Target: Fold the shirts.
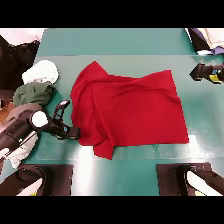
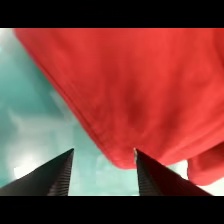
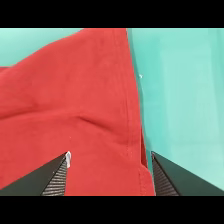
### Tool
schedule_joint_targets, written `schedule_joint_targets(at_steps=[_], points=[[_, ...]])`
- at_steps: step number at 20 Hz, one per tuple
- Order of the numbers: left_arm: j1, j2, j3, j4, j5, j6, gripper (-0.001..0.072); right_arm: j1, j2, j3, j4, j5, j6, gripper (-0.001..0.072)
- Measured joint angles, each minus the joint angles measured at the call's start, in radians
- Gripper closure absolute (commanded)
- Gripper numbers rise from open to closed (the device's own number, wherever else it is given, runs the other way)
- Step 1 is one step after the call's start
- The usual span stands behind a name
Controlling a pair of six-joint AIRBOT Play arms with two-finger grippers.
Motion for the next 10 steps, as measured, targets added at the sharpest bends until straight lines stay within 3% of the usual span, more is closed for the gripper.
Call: schedule_joint_targets(at_steps=[9, 10], points=[[-0.024, 0.01, -0.091, -0.16, 0.048, 0.037, 0.0241, 0.0, 0.017, -0.003, 0.001, 0.002, 0.0, 0.0135], [-0.025, 0.01, -0.095, -0.18, 0.048, 0.048, 0.0292, 0.0, 0.017, -0.003, 0.002, 0.003, 0.0, 0.0135]])
